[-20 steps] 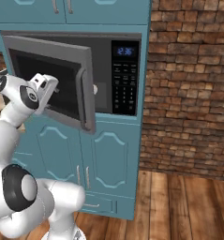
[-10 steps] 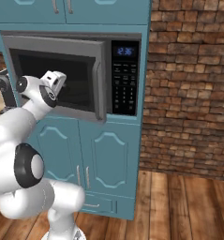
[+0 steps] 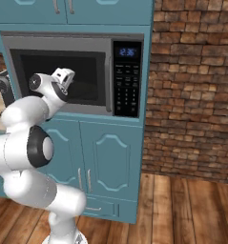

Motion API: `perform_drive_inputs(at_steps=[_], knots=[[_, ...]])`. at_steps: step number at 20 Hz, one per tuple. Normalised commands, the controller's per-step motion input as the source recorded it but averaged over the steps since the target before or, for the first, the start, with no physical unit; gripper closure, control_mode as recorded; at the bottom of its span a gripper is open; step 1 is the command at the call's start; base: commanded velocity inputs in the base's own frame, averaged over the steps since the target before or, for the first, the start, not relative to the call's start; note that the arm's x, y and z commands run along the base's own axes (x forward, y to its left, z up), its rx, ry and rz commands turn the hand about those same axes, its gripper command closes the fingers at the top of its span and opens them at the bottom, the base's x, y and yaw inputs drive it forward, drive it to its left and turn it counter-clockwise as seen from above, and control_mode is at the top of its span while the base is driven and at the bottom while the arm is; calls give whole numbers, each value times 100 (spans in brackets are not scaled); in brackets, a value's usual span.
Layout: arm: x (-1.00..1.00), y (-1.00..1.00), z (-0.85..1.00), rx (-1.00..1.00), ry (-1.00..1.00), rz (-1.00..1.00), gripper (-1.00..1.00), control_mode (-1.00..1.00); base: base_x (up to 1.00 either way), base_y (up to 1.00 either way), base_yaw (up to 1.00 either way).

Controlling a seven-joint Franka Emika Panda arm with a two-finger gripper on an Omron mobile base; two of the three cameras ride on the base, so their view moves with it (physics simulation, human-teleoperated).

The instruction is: Remove the apple from the bowl and place it on the small plate. Then place the bowl with only the chicken drumstick in the microwave, close the door, and press the start button to microwave the chicken drumstick.

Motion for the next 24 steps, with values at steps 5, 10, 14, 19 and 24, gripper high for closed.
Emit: perform_drive_inputs(at_steps=[5, 10, 14, 19, 24], knots=[[47, 0, 1, 0, 0, 1, -100, -100, 0, 0, 0], [-17, 0, 9, 1, 0, 0, -100, -100, 0, 0, 0], [-100, -15, 39, 9, 1, 0, -100, -100, 0, 0, 0], [-100, -29, 34, 11, 5, 4, -100, -100, 0, 0, 0], [-99, -75, 6, 11, 1, 14, -100, -100, 0, 0, 0]])
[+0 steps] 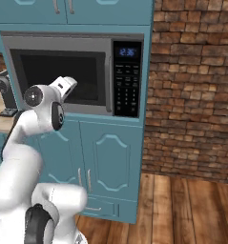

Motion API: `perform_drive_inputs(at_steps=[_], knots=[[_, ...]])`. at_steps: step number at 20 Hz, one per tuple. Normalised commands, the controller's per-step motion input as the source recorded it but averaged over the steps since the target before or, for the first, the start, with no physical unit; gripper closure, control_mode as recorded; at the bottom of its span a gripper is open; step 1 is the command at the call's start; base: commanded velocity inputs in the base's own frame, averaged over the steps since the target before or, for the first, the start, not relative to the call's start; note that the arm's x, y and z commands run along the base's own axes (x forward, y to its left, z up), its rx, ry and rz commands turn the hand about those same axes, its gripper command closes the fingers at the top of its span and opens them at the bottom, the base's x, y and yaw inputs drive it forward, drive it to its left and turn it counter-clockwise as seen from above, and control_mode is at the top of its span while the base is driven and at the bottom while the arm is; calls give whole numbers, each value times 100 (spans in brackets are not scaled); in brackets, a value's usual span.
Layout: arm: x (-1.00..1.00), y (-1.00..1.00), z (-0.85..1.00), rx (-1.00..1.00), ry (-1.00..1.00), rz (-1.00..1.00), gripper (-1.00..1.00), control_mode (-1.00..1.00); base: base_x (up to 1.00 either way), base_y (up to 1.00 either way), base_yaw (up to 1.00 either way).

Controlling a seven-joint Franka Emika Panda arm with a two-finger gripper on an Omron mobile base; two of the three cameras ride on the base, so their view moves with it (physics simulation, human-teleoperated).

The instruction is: Remove the apple from the bowl and place it on the small plate. Then place the bowl with only the chicken drumstick in the microwave, close the door, and press the start button to microwave the chicken drumstick.

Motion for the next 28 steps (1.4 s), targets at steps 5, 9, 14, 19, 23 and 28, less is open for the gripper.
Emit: perform_drive_inputs(at_steps=[5, 9, 14, 19, 23, 28], knots=[[-82, -90, -7, 8, 0, 14, -100, -100, 0, 0, 0], [-43, -73, -17, 4, 0, 9, -100, -100, 0, 0, 0], [0, -60, -7, 1, 1, 3, -100, -100, 0, 0, 0], [0, -37, -4, 1, -1, 5, -100, -100, 0, 0, 0], [21, 0, 0, 0, -1, 2, -100, -100, 0, 0, 0], [25, 0, -4, 0, -1, 5, -100, -100, 0, 0, 0]])
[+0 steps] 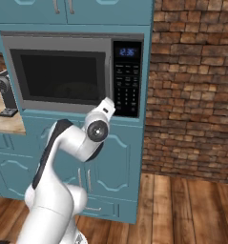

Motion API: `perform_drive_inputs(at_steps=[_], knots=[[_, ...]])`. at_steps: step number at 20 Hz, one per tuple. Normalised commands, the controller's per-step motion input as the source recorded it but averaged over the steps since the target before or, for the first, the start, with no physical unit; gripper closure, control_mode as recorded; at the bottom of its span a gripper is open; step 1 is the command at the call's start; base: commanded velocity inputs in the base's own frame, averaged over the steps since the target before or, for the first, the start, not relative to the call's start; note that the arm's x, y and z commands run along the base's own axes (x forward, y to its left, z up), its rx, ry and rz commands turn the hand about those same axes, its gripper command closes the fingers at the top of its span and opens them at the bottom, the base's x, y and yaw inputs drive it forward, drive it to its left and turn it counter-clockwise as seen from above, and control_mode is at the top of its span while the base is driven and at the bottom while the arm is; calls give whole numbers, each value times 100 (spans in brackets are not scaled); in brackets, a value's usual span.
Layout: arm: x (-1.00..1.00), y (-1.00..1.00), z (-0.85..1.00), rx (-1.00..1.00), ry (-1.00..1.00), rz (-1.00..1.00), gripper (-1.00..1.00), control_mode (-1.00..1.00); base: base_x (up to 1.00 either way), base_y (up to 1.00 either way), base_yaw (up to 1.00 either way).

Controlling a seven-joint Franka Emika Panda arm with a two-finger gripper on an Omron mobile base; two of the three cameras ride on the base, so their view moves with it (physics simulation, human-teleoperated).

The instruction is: Remove the apple from the bowl and place it on the small plate. Then place the bowl with only the chicken drumstick in the microwave, close the door, and press the start button to microwave the chicken drumstick.

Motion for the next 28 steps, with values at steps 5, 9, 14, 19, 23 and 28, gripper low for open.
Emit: perform_drive_inputs(at_steps=[5, 9, 14, 19, 23, 28], knots=[[3, -8, -32, 0, 0, 3, -100, -100, 0, 0, 0], [1, -15, -39, 0, 0, 5, -100, -100, 0, 0, 0], [24, 0, -9, 1, 0, 3, -100, -100, 0, 0, 0], [24, 0, 0, 2, 0, 0, -100, -100, 0, 0, 0], [22, -3, -4, 0, 0, 0, -100, -100, 0, 0, 0], [26, -3, -10, 0, 0, 0, -100, -100, 0, 0, 0]])
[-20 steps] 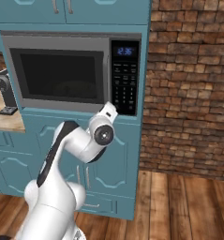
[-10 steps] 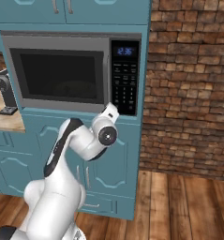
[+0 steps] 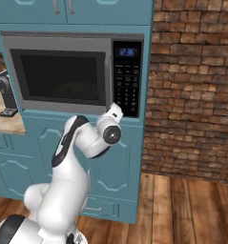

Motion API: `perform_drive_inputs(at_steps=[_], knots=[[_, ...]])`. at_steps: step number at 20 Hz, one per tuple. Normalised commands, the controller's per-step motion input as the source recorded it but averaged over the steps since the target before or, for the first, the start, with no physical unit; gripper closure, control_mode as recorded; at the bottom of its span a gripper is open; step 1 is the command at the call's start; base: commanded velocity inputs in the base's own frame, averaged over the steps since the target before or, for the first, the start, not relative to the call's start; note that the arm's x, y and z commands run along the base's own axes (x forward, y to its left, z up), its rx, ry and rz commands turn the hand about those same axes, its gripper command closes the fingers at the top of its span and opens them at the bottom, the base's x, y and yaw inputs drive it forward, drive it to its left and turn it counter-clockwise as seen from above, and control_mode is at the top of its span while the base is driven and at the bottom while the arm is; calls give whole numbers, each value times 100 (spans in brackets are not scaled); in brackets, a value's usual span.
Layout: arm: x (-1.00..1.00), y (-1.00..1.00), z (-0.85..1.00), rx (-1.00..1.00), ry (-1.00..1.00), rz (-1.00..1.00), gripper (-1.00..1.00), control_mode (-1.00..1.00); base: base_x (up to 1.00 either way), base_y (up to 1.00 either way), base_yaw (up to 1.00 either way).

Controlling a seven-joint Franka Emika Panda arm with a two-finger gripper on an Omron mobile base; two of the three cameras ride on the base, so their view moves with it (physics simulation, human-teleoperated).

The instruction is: Remove the apple from the bowl and place it on the small plate. Then place the bowl with only the chicken drumstick in the microwave, close the door, and press the start button to microwave the chicken drumstick.

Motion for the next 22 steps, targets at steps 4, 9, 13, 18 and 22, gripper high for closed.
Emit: perform_drive_inputs(at_steps=[4, 9, 13, 18, 22], knots=[[31, -1, -12, 0, 0, 0, -100, -100, 0, 0, 0], [30, 0, -12, 0, 0, 0, -100, -100, 0, 0, 0], [23, -2, -9, 0, 0, 0, -100, -100, 0, 0, 0], [14, -11, -4, 0, 0, 0, -100, -100, 0, 0, 0], [14, -13, -4, 0, 0, 0, -100, -100, 0, 0, 0]])
